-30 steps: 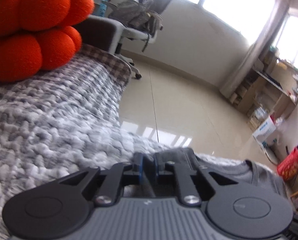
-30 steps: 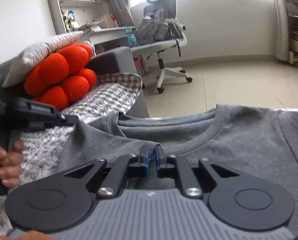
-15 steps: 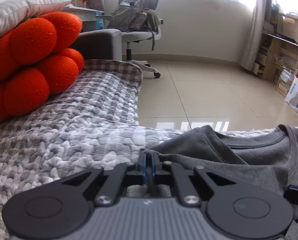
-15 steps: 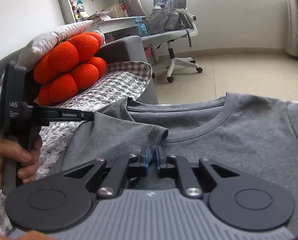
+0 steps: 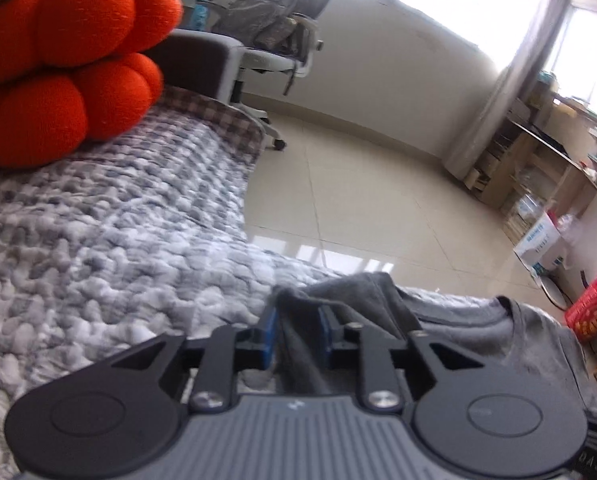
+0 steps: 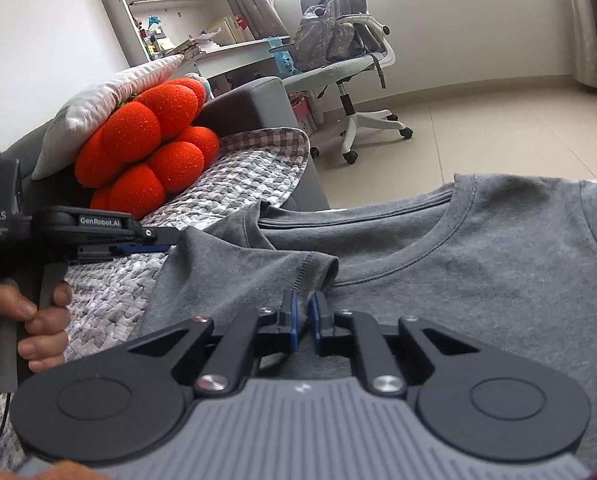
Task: Fold clothes
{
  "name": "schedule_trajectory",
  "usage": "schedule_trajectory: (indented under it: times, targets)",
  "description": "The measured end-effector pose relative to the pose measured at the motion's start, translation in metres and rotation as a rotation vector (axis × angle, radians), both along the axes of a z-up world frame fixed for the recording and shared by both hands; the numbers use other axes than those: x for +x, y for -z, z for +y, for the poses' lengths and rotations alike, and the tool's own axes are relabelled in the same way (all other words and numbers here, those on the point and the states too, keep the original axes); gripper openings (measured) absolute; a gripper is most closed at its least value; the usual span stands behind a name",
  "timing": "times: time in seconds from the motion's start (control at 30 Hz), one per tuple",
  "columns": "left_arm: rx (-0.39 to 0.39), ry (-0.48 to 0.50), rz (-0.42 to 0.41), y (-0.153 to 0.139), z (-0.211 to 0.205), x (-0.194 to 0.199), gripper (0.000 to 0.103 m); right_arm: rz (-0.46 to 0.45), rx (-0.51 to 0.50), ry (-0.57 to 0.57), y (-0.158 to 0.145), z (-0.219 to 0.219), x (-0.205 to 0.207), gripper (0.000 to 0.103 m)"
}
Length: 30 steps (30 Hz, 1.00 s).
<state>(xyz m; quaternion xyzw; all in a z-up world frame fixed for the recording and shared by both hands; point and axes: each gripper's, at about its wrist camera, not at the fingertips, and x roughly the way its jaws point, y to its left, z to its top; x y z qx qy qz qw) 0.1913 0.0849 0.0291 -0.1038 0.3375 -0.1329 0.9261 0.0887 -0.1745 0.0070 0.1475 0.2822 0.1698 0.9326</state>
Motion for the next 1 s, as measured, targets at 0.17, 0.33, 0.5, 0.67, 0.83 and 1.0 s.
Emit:
schedule_trajectory:
  times: [0.17,0.33,0.5,0.67,0.83,1.0]
  targets:
    - [0.112,0.002,-0.005,0.013,-0.021,0.001,0.011,-0.001,-0.001,-0.013,0.000,0.000,-0.001,0.014]
    - [0.205,-0.013,-0.055,0.011,-0.031,-0.005,0.006,-0.019,-0.009,-0.020,-0.001,0.002,-0.003,0.014]
    - [0.174,-0.057,-0.094,-0.003,-0.020,-0.009,0.005,-0.057,-0.016,-0.005,-0.003,0.002,-0.006,0.014]
    - [0.166,-0.079,-0.084,0.001,-0.017,-0.007,0.005,-0.076,-0.022,-0.010,-0.004,0.001,-0.009,0.014]
    - [0.234,-0.070,-0.071,0.010,-0.030,-0.005,0.007,-0.042,-0.018,-0.006,-0.001,0.000,-0.003,0.014]
    - [0.164,-0.073,-0.067,-0.005,-0.021,-0.009,0.015,-0.003,-0.006,-0.009,0.001,-0.003,0.000,0.014]
